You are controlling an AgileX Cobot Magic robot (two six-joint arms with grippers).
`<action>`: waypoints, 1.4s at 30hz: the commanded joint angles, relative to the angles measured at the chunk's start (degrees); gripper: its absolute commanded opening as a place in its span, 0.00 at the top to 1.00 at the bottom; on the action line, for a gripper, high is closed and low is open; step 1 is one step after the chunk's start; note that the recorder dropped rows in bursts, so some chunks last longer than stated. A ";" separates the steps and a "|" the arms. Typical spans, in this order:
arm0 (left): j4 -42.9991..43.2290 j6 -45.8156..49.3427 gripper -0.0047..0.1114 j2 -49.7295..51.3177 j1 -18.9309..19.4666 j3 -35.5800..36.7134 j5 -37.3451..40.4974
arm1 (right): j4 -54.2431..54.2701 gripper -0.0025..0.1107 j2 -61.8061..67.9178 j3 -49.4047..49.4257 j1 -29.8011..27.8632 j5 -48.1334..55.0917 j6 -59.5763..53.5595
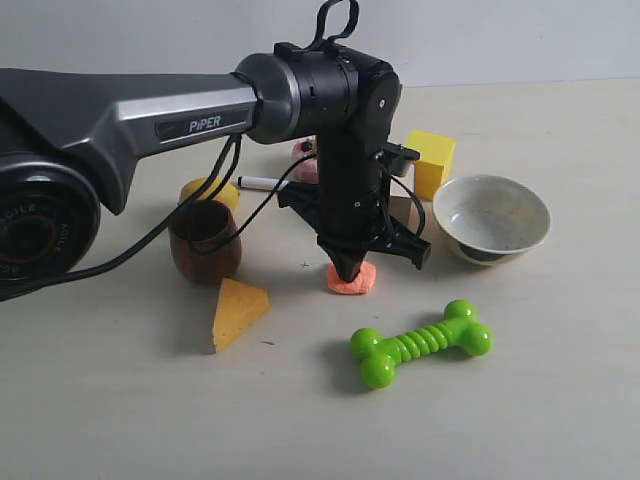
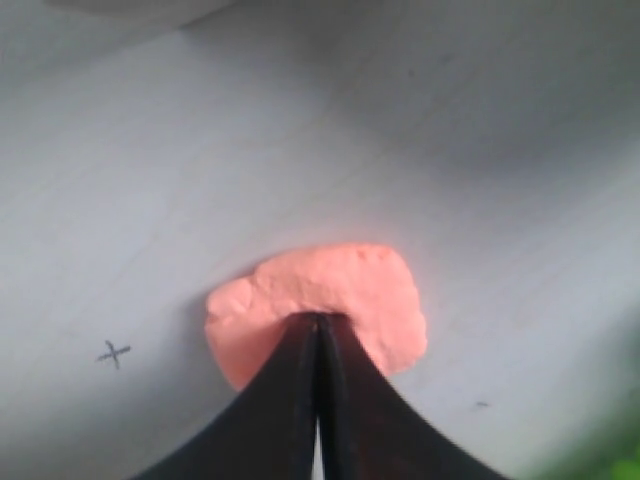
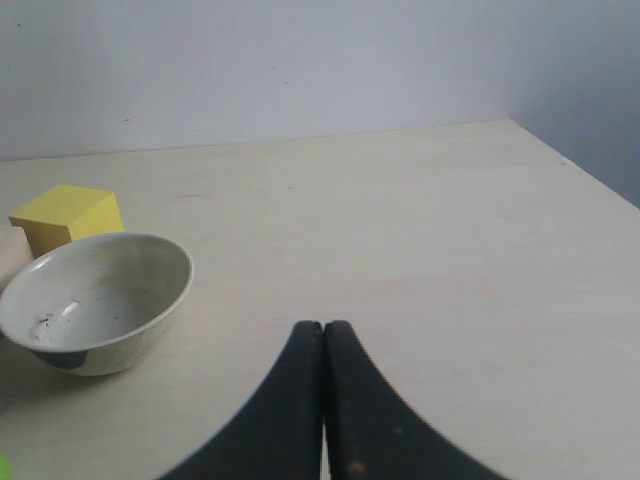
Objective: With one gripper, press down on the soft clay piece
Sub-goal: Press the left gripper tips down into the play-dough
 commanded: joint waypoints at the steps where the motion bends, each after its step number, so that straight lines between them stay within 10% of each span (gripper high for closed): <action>1: -2.92 0.53 0.96 6.48 -0.46 2.15 -5.38 | 0.19 0.98 -0.32 0.30 0.11 -0.86 -0.06; 42: -4.77 1.91 0.96 4.94 0.68 -0.06 -1.82 | 0.19 0.98 -0.32 0.30 0.11 -0.86 -0.06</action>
